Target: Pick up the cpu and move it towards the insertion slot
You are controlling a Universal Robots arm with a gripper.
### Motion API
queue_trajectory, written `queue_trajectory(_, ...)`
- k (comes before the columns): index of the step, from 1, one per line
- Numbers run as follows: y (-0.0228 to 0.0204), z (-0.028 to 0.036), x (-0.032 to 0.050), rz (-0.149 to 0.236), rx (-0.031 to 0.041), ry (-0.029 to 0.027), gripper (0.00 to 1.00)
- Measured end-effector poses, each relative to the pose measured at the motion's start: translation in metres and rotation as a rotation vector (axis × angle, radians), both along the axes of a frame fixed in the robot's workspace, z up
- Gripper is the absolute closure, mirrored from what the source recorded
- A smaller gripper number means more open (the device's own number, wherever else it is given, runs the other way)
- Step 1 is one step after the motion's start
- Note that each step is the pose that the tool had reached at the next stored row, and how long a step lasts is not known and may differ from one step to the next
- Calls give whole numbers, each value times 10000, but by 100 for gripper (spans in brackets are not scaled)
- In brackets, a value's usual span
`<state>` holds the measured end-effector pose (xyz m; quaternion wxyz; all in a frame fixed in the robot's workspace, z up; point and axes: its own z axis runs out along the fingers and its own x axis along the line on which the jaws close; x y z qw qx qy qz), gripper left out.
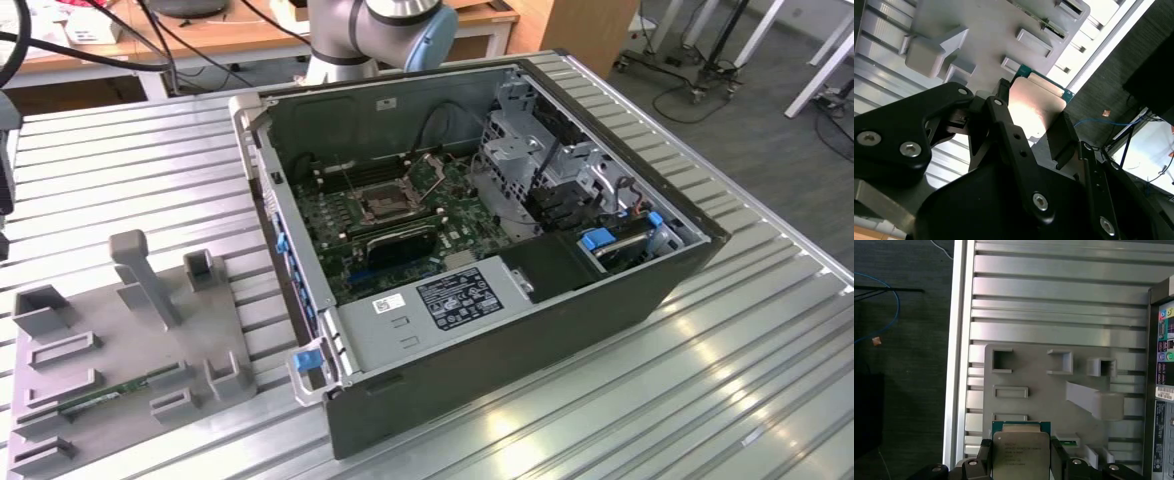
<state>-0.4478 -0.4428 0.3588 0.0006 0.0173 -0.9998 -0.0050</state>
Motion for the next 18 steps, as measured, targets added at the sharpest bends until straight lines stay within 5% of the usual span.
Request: queue_trajectory(18, 0, 0, 187, 0, -1, 0, 45)
